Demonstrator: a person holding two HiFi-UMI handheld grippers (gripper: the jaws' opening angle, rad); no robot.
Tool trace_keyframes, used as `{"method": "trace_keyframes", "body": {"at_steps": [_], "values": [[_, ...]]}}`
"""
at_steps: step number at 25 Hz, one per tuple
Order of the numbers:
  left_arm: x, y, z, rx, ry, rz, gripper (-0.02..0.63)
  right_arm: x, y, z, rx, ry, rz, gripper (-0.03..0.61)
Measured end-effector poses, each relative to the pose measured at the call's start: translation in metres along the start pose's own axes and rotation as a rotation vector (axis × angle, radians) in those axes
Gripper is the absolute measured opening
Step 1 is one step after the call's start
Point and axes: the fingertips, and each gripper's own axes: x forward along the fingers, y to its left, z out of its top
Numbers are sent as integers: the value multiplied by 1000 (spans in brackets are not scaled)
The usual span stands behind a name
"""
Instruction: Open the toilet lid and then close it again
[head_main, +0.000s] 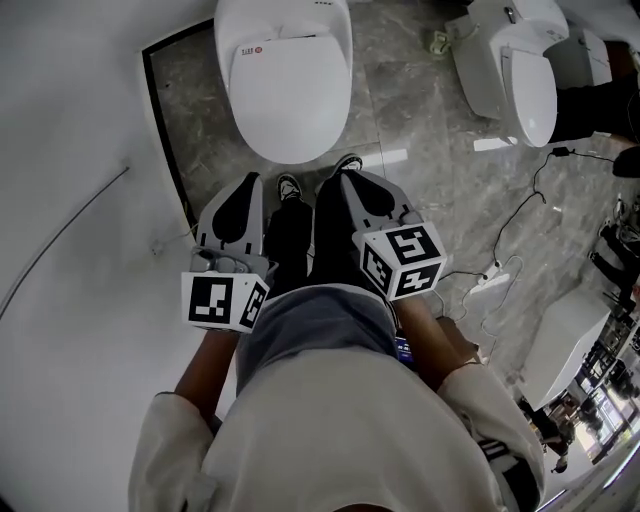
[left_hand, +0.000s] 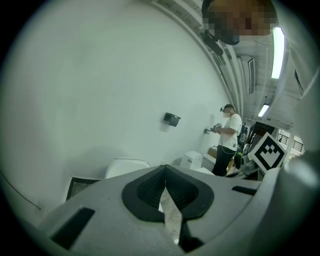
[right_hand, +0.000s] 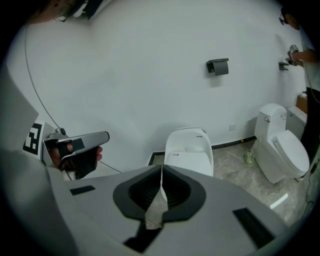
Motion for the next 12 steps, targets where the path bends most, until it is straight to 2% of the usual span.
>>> {"method": "trace_keyframes", "body": {"at_steps": [5, 9, 12], "values": [[26, 11, -15, -8, 12, 14, 8, 21, -20, -13, -5, 31, -12, 11], [37, 33, -40, -41, 34, 42, 8, 46, -30, -27, -8, 35, -33, 11], [39, 40, -61, -62, 52, 48, 8, 63, -41, -48, 25, 48, -49, 11]]}}
